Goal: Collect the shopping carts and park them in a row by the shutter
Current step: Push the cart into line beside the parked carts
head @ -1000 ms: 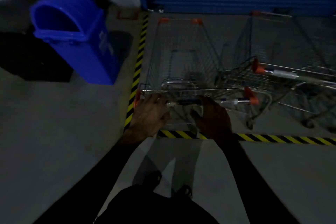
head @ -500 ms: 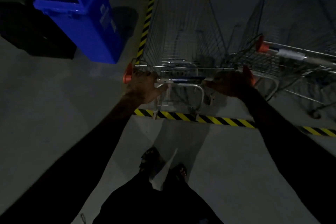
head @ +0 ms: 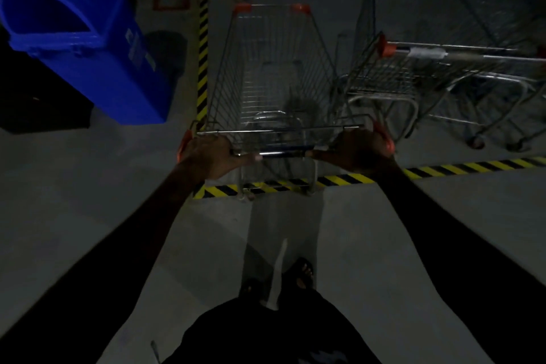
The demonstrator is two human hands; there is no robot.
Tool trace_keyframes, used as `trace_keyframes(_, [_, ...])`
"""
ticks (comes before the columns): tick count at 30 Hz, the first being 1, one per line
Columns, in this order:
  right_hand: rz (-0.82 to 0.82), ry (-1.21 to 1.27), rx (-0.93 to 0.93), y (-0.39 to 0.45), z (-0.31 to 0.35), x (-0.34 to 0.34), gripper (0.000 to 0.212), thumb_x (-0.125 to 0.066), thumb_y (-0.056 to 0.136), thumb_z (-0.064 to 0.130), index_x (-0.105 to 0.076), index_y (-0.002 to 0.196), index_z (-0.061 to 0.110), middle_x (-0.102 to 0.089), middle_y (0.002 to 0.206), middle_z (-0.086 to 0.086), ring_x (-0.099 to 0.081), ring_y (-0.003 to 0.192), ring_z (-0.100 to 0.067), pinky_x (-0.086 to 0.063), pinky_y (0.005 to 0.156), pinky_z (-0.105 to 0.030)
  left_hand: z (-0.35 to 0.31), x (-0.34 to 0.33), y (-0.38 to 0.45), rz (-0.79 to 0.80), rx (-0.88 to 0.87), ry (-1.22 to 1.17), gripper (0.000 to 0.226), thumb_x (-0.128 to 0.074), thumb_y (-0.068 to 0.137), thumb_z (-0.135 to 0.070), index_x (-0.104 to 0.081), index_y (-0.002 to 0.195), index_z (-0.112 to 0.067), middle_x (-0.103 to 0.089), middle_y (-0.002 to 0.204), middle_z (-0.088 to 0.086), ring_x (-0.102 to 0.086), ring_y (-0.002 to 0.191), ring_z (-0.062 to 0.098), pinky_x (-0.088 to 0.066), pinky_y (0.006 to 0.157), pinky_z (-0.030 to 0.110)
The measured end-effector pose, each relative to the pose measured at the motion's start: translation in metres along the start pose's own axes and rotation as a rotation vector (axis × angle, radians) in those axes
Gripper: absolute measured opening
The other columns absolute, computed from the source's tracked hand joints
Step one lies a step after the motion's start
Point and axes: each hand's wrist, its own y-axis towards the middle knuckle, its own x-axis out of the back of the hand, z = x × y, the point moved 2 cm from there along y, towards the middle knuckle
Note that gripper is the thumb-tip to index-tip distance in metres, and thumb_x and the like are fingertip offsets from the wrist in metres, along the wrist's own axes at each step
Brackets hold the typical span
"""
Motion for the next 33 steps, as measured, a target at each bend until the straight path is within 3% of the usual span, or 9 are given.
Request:
trace_keyframes(6, [0.015,0.030,-0.069,-0.058,0.019,-0.027,0.104,-0.014,0.061,0.113,-0.068,0.065,0.024,-0.065,0.073,0.005,-0.070,0.099,-0.022,-0.045,0.109,-0.043,0.006,-0.014,-0.066,0.025,-0.046,-0.039,0.106,-0.023,0.071,-0.109,-0.061,0.145,-0.043,-0.065,0.147,-0.002,-0.055,0.139,0.024,-0.026,0.122,0.054])
trace_keyframes(10, [-0.114,-0.105,-0.015,-0.091,0.031,-0.061,0.099,-0.015,0.068,0.110,-0.056,0.049,0.023,-0.050,0.054,0.008,-0.064,0.073,-0.017,-0.028,0.123,-0.055,0.020,-0.035,-0.103,-0.018,-0.038,0.017,0.090,-0.028,0.078,-0.104,-0.075,0.086,-0.027,-0.076,0.097,-0.001,-0.068,0.103,0.018,-0.034,0.117,0.051])
trace_keyframes(14, [-0.352,-0.068,0.075,-0.134,0.045,-0.075,0.085,-0.022,0.081,0.102,-0.028,0.045,0.025,-0.029,0.044,0.003,-0.050,0.044,-0.021,-0.055,0.065,-0.038,0.029,-0.064,-0.137,-0.300,-0.075,0.204,0.094,-0.023,0.080,-0.104,-0.066,0.059,-0.022,-0.068,0.062,-0.004,-0.071,0.066,0.020,-0.050,0.103,0.054])
trace_keyframes(19, [-0.430,-0.101,0.069,-0.120,0.041,-0.073,0.090,-0.027,0.081,0.101,-0.041,0.042,0.021,-0.043,0.041,-0.002,-0.052,0.043,-0.021,-0.053,0.072,-0.035,0.016,-0.045,-0.130,0.054,0.008,0.126,0.100,-0.017,0.071,-0.107,-0.075,0.099,-0.030,-0.076,0.110,-0.004,-0.069,0.113,0.020,-0.030,0.122,0.054])
trace_keyframes(22, [-0.501,-0.126,0.080,-0.085,0.031,-0.064,0.085,-0.039,0.079,0.100,-0.040,0.044,0.023,-0.039,0.042,0.000,-0.049,0.045,-0.021,-0.055,0.085,-0.043,0.012,-0.025,-0.104,-0.013,-0.015,0.061,0.084,-0.034,0.080,-0.102,-0.077,0.094,-0.031,-0.076,0.122,0.000,-0.065,0.125,0.021,-0.030,0.121,0.048])
trace_keyframes(27, [-0.262,-0.028,0.087,0.000,0.005,-0.042,0.095,-0.012,0.069,0.109,-0.043,0.046,0.022,-0.047,0.051,0.005,-0.066,0.069,-0.026,-0.050,0.099,-0.045,0.016,-0.013,-0.023,0.040,0.010,-0.021,0.122,-0.007,0.055,-0.117,-0.060,0.143,-0.052,-0.060,0.152,-0.010,-0.052,0.143,0.024,-0.014,0.126,0.059])
trace_keyframes(29, [-0.220,0.007,0.055,0.028,-0.006,-0.024,0.098,-0.014,0.066,0.111,-0.048,0.045,0.021,-0.052,0.051,0.006,-0.060,0.066,-0.018,-0.045,0.108,-0.048,0.011,-0.006,0.010,0.066,0.009,-0.034,0.125,-0.004,0.055,-0.117,-0.058,0.146,-0.049,-0.059,0.154,-0.008,-0.050,0.145,0.027,-0.012,0.124,0.065])
trace_keyframes(31, [-0.042,0.097,0.044,0.052,-0.013,-0.005,0.099,-0.014,0.060,0.113,-0.048,0.044,0.021,-0.052,0.049,0.004,-0.057,0.061,-0.015,-0.048,0.088,-0.037,0.004,0.005,0.039,0.026,0.037,-0.027,0.127,-0.005,0.056,-0.117,-0.065,0.140,-0.043,-0.063,0.149,-0.005,-0.052,0.142,0.027,-0.014,0.125,0.066])
trace_keyframes(33, [0.020,0.105,0.045,0.072,-0.013,0.014,0.091,-0.029,0.074,0.104,-0.052,0.048,0.020,-0.056,0.054,0.000,-0.059,0.063,-0.016,-0.040,0.098,-0.038,0.003,0.016,0.060,-0.022,0.056,0.009,0.123,-0.007,0.057,-0.117,-0.079,0.111,-0.032,-0.074,0.126,-0.001,-0.061,0.128,0.027,-0.016,0.124,0.066])
